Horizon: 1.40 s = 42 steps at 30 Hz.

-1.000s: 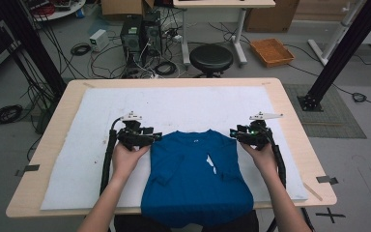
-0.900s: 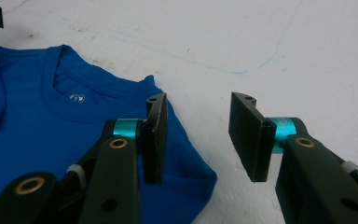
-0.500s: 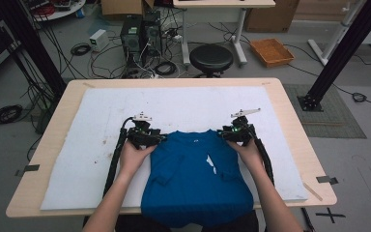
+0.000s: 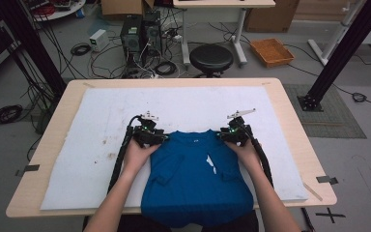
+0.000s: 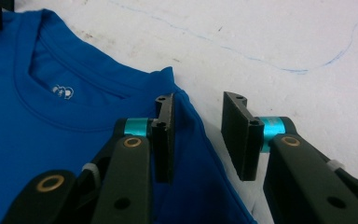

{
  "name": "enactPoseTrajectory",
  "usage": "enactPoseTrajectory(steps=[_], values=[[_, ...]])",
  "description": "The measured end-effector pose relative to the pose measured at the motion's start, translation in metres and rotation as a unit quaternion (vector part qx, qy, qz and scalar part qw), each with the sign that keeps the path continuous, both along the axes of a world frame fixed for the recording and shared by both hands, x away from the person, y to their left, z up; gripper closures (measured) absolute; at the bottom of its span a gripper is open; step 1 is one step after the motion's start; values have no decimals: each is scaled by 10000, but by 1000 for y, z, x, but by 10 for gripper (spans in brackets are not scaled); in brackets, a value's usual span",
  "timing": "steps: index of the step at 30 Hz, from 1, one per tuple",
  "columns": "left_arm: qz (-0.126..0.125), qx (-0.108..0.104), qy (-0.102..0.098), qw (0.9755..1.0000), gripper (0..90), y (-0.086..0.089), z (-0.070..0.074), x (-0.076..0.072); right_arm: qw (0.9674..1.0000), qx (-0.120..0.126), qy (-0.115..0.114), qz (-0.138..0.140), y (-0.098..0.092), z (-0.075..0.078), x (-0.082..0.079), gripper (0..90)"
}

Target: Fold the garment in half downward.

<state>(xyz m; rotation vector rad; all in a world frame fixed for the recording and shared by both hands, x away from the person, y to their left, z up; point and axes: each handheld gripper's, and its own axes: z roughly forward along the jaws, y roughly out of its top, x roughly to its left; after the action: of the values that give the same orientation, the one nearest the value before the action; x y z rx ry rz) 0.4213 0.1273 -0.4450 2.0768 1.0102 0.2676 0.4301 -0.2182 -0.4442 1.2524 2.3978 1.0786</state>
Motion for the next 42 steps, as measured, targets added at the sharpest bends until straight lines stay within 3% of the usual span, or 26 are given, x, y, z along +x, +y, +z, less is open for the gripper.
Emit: enactPoseTrajectory(steps=[3, 9, 11, 17, 20, 25, 35, 42], values=[[21, 56, -46, 10000, 682, -2, 0, -1, 10000, -63, -54, 12, 0, 0, 0, 718], [-36, 72, -155, 9998, 666, -8, 1, -2, 9999, -115, -89, 72, 1, 0, -1, 737], [-86, 239, -188, 9995, 678, -11, 0, -3, 9998, -133, -95, 104, 1, 0, -1, 778], [-234, 347, -297, 9987, 839, -15, 0, -6, 9996, -190, -146, 180, 4, 1, -2, 848], [-262, 390, -313, 9984, 870, -15, 1, -6, 9997, -152, -152, 153, 3, 1, -2, 865], [-237, 266, -284, 9990, 876, -12, 1, -4, 9996, -182, -191, 135, 2, 4, -4, 876], [-172, -85, -273, 9994, 879, -5, 7, -5, 9997, 53, -220, 15, -4, 9, -4, 883], [-185, -136, -356, 9991, 879, -3, 12, -7, 9993, 164, -342, 11, -6, 15, -8, 883]])
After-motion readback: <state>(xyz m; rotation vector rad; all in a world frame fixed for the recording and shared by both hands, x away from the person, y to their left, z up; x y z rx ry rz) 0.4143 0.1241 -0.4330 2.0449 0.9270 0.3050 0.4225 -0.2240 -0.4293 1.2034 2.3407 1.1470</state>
